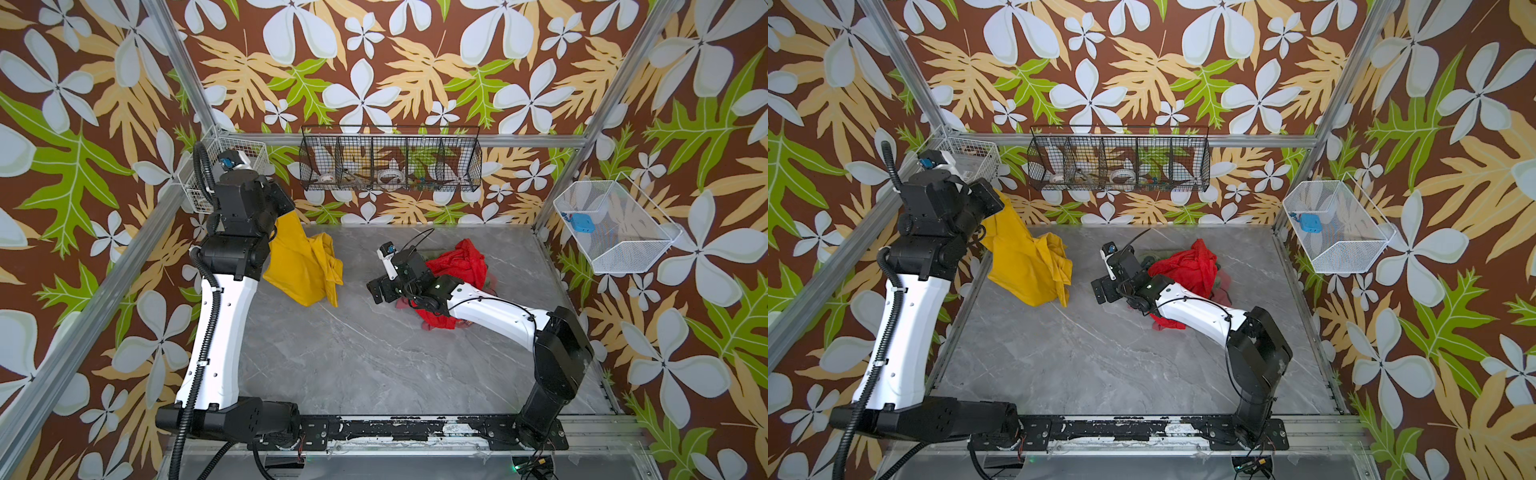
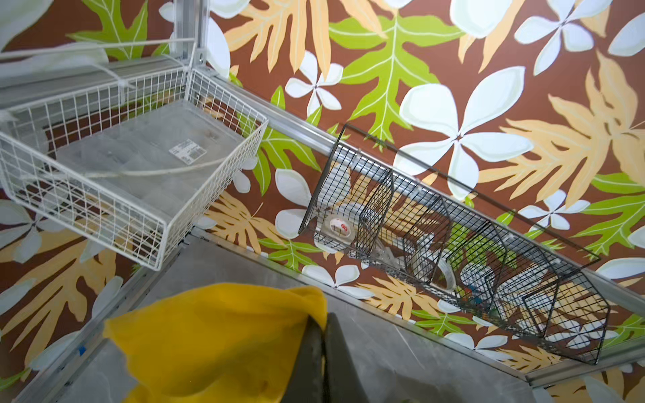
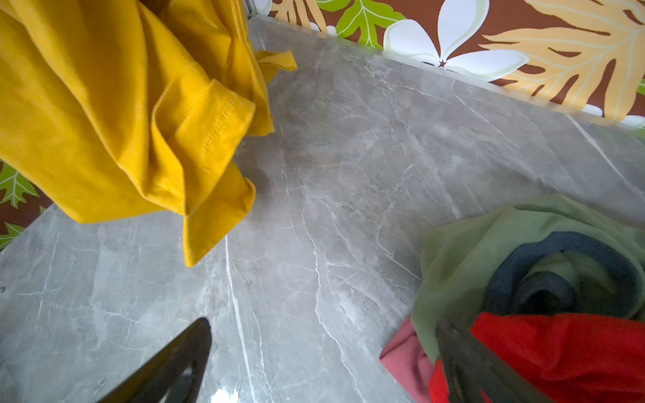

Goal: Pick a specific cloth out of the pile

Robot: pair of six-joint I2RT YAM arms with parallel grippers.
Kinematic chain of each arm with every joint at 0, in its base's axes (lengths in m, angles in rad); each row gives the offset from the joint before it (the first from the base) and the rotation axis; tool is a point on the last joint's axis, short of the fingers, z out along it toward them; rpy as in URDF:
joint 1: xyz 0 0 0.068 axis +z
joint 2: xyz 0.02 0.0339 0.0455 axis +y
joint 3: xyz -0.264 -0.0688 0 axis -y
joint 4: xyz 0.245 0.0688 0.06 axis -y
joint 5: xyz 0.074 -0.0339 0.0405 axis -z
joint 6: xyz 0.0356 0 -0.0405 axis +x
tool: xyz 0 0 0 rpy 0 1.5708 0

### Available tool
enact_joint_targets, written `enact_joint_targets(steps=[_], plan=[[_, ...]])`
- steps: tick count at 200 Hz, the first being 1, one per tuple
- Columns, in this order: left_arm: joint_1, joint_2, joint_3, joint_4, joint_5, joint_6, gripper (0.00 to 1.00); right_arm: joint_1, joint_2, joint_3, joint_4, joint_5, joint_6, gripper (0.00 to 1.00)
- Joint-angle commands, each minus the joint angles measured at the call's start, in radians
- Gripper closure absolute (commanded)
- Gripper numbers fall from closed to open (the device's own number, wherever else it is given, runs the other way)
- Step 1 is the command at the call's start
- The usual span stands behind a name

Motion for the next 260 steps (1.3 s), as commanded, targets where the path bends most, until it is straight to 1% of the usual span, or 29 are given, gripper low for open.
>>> enact_joint_targets(steps=[1, 30, 43, 57, 76, 96, 111, 131, 140, 158, 191, 212, 234, 260], plan=[[0.001, 0.025, 0.070, 0.031, 0.019, 0.032, 1.00, -0.003, -0.014, -0.007, 0.004, 0.018, 0.008, 0.00], [0.001, 0.073, 0.138, 0.039, 0.108, 0.032, 1.00, -0.007, -0.011, -0.002, 0.005, 0.017, 0.006, 0.00], [0.001, 0.079, 0.134, 0.059, 0.127, 0.025, 1.00, -0.007, -0.010, 0.002, 0.005, 0.015, 0.006, 0.00], [0.001, 0.080, 0.103, 0.075, 0.124, 0.025, 1.00, -0.007, -0.009, 0.001, 0.005, 0.016, 0.008, 0.00], [0.000, 0.080, 0.004, 0.109, 0.124, 0.042, 1.00, -0.007, -0.009, -0.005, 0.003, 0.011, 0.011, 0.00], [-0.002, 0.081, -0.138, 0.134, 0.111, 0.043, 1.00, -0.007, -0.010, -0.011, 0.002, 0.007, 0.014, 0.00], [-0.005, 0.071, -0.247, 0.165, 0.109, 0.016, 1.00, -0.007, -0.009, -0.013, 0.002, 0.006, 0.017, 0.00], [-0.030, 0.050, -0.389, 0.220, 0.110, -0.008, 1.00, -0.006, -0.008, -0.012, 0.002, 0.002, 0.021, 0.00], [-0.040, 0.044, -0.433, 0.240, 0.110, -0.021, 1.00, -0.008, -0.004, -0.008, 0.002, -0.004, 0.023, 0.00], [-0.043, 0.032, -0.497, 0.275, 0.155, -0.065, 1.00, -0.006, 0.003, -0.004, 0.001, -0.018, 0.032, 0.00], [-0.064, 0.000, -0.601, 0.260, 0.179, -0.114, 1.00, -0.007, 0.005, -0.010, 0.001, -0.029, 0.050, 0.00], [-0.077, -0.058, -0.701, 0.239, 0.198, -0.161, 1.00, -0.006, 0.003, -0.017, 0.001, -0.036, 0.060, 0.01], [-0.083, -0.151, -0.819, 0.209, 0.200, -0.219, 1.00, -0.006, 0.003, -0.023, 0.001, -0.045, 0.072, 0.01], [-0.085, -0.257, -0.952, 0.198, 0.172, -0.265, 1.00, -0.007, 0.014, -0.024, 0.001, -0.067, 0.078, 0.01]])
